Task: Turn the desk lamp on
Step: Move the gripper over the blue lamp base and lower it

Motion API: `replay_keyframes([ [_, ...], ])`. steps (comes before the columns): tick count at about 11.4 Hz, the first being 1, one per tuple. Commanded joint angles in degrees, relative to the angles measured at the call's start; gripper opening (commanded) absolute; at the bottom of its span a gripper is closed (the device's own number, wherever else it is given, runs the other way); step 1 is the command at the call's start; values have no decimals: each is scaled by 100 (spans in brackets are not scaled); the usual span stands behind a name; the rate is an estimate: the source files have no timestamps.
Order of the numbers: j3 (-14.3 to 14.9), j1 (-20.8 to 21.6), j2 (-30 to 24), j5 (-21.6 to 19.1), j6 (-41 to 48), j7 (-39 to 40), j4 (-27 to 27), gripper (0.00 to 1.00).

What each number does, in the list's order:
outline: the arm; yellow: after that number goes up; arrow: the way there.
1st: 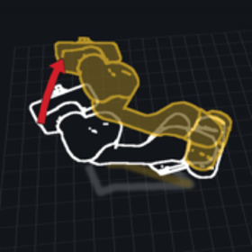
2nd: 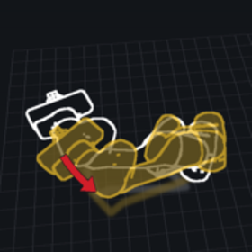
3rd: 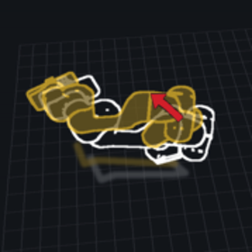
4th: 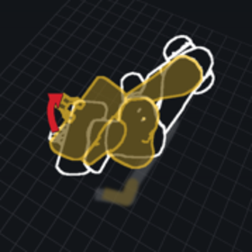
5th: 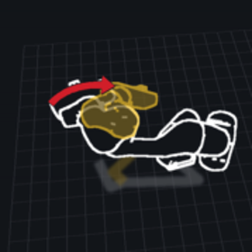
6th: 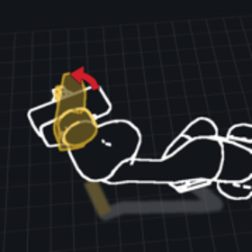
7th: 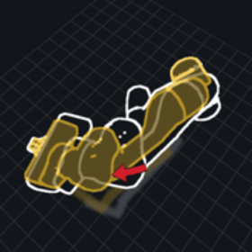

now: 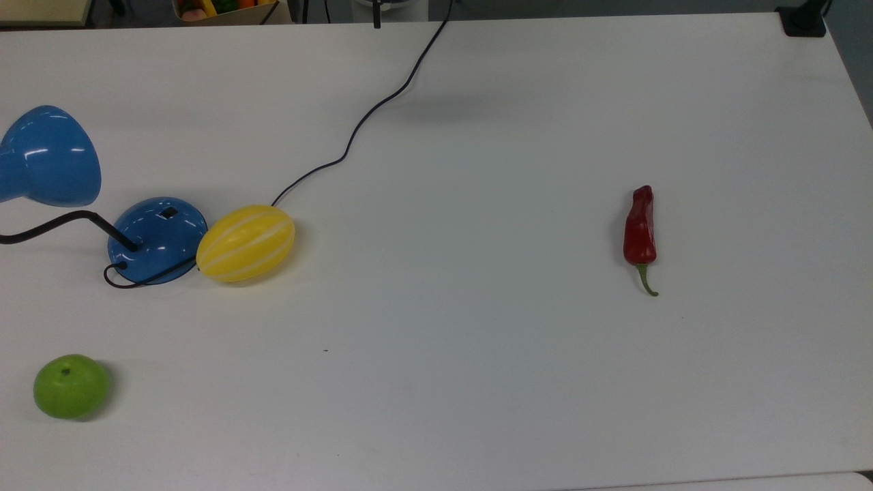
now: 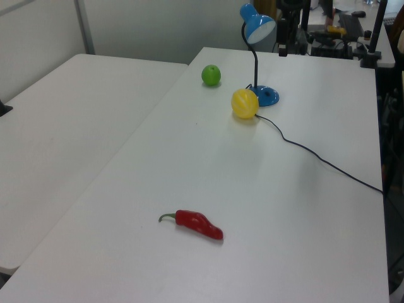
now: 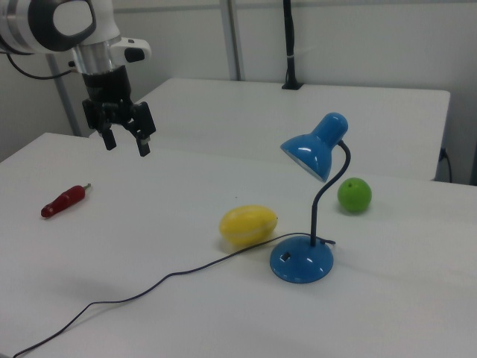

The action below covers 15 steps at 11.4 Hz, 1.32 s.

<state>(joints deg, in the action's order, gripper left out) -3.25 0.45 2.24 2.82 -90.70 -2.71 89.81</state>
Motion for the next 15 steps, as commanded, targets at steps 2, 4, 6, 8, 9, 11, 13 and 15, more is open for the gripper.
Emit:
replay_keyframes([
  [2,17,16,-39,35,132,297,-16,13],
  [4,26,16,-30,17,88,297,-16,0],
  [6,26,16,-21,26,79,297,-16,0],
  [8,26,8,-22,26,79,306,-16,0],
  [9,26,-1,-21,43,62,306,-16,0],
  [11,26,-62,-4,61,-8,306,27,0],
  [13,26,-220,-30,61,-394,297,256,0],
  [15,26,-475,5,61,-535,297,466,0],
])
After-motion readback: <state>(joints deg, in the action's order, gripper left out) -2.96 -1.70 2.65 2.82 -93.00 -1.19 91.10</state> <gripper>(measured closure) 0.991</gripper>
